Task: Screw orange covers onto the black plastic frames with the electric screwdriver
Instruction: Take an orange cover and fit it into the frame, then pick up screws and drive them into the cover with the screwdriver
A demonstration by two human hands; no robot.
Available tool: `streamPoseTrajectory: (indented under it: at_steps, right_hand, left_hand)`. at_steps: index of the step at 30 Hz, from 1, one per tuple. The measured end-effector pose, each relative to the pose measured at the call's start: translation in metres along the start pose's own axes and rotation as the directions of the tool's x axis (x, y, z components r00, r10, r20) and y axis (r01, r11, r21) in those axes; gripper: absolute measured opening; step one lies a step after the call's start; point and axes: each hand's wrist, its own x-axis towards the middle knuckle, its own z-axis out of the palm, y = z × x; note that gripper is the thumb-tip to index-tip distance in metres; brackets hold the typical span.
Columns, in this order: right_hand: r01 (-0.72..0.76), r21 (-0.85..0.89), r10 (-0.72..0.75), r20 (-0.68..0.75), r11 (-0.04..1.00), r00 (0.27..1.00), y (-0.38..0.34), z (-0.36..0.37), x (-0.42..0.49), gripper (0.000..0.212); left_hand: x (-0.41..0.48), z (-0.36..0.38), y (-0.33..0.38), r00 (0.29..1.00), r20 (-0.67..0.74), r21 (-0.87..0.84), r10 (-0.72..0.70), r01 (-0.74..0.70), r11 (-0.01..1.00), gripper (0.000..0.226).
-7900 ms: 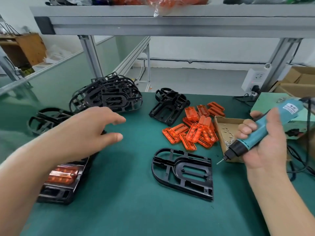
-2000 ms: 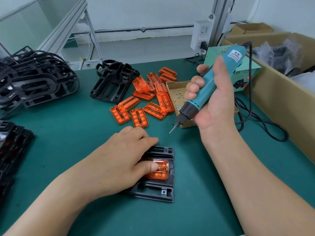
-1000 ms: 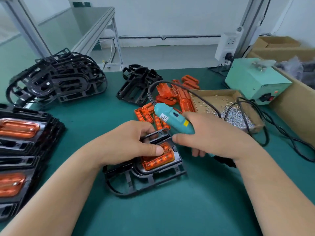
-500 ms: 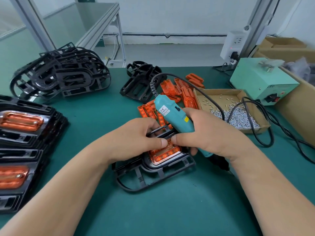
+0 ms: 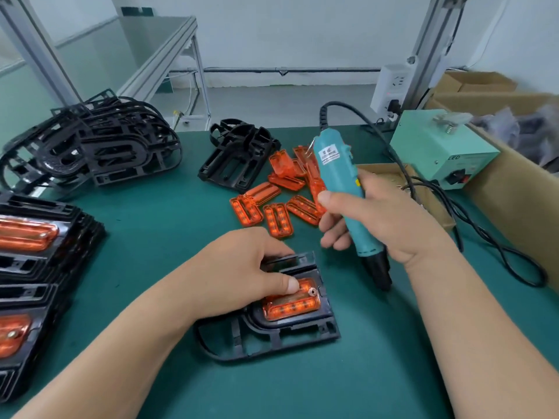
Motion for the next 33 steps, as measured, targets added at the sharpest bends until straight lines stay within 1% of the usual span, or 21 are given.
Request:
streamPoseTrajectory:
  at_steps: [2, 5, 6, 8, 10, 12, 14, 17, 19, 21, 23, 25, 26, 27, 29, 31, 33]
  right_hand:
    - [0.008, 0.110, -0.001, -0.066, 0.994, 0.998, -0.002, -0.008, 0.002, 0.037]
    - [0.042, 0.293, 0.010, -0.171, 0.955, 0.985, -0.004, -0.018, 0.004, 0.025]
    - [0.050, 0.374, 0.028, -0.200, 0.926, 0.979, -0.004, -0.021, 0.005, 0.021]
    - [0.067, 0.559, 0.086, -0.242, 0.826, 0.966, -0.003, -0.025, 0.007, 0.020]
    - [0.100, 0.651, 0.136, -0.301, 0.752, 0.944, -0.001, -0.030, 0.008, 0.022]
    - [0.138, 0.675, 0.159, -0.359, 0.725, 0.920, 0.003, -0.035, 0.008, 0.024]
    - [0.156, 0.690, 0.168, -0.378, 0.707, 0.910, 0.007, -0.039, 0.009, 0.025]
    - [0.147, 0.709, 0.169, -0.354, 0.690, 0.920, 0.009, -0.043, 0.010, 0.024]
    - [0.142, 0.718, 0.158, -0.333, 0.681, 0.930, 0.010, -0.045, 0.010, 0.024]
    - [0.140, 0.721, 0.148, -0.320, 0.678, 0.936, 0.009, -0.046, 0.010, 0.024]
    - [0.158, 0.719, 0.129, -0.327, 0.677, 0.936, 0.009, -0.048, 0.009, 0.025]
    - [0.187, 0.719, 0.112, -0.347, 0.670, 0.931, 0.010, -0.050, 0.009, 0.024]
    - [0.204, 0.719, 0.104, -0.359, 0.664, 0.928, 0.009, -0.050, 0.009, 0.024]
    - [0.221, 0.717, 0.095, -0.372, 0.661, 0.924, 0.009, -0.051, 0.009, 0.023]
    - [0.256, 0.707, 0.071, -0.397, 0.659, 0.915, 0.009, -0.054, 0.009, 0.023]
    - [0.284, 0.701, 0.045, -0.410, 0.654, 0.911, 0.009, -0.057, 0.008, 0.023]
    - [0.302, 0.694, 0.024, -0.417, 0.653, 0.909, 0.010, -0.058, 0.008, 0.023]
  left_hand:
    - [0.001, 0.003, 0.003, 1.000, 0.018, 0.054, 0.024, -0.025, 0.998, 0.031]
    - [0.002, 0.007, 0.005, 0.999, 0.010, 0.096, 0.046, -0.047, 0.994, 0.033]
    - [0.004, 0.009, 0.005, 0.999, 0.002, 0.129, 0.051, -0.051, 0.990, 0.039]
    - [0.005, 0.014, 0.006, 0.999, -0.005, 0.179, 0.040, -0.038, 0.983, 0.051]
    - [0.006, 0.016, 0.007, 0.999, -0.005, 0.204, 0.038, -0.036, 0.978, 0.055]
    - [0.006, 0.015, 0.007, 0.999, 0.003, 0.235, 0.051, -0.050, 0.971, 0.056]
    - [0.005, 0.014, 0.006, 0.998, 0.008, 0.244, 0.060, -0.061, 0.968, 0.059]
    - [0.004, 0.011, 0.003, 0.998, 0.004, 0.230, 0.065, -0.064, 0.971, 0.065]
    - [0.006, 0.008, 0.002, 0.997, -0.043, 0.180, 0.065, -0.057, 0.982, 0.062]
    - [0.012, 0.003, 0.004, 0.990, -0.131, 0.122, 0.059, -0.043, 0.992, 0.050]
    - [0.023, -0.002, 0.012, 0.973, -0.222, 0.057, 0.060, -0.048, 0.997, 0.028]
    - [0.039, -0.006, 0.024, 0.961, -0.269, 0.014, 0.067, -0.066, 0.998, 0.008]
    - [0.049, -0.007, 0.032, 0.959, -0.274, 0.016, 0.079, -0.077, 0.997, 0.006]
    - [0.059, -0.009, 0.040, 0.957, -0.271, 0.047, 0.102, -0.093, 0.995, 0.007]
    - [0.085, -0.011, 0.057, 0.948, -0.263, 0.191, 0.182, -0.134, 0.972, 0.011]
    - [0.113, -0.011, 0.070, 0.934, -0.230, 0.400, 0.275, -0.167, 0.901, 0.019]
    - [0.136, -0.006, 0.081, 0.944, -0.151, 0.550, 0.295, -0.167, 0.818, 0.022]
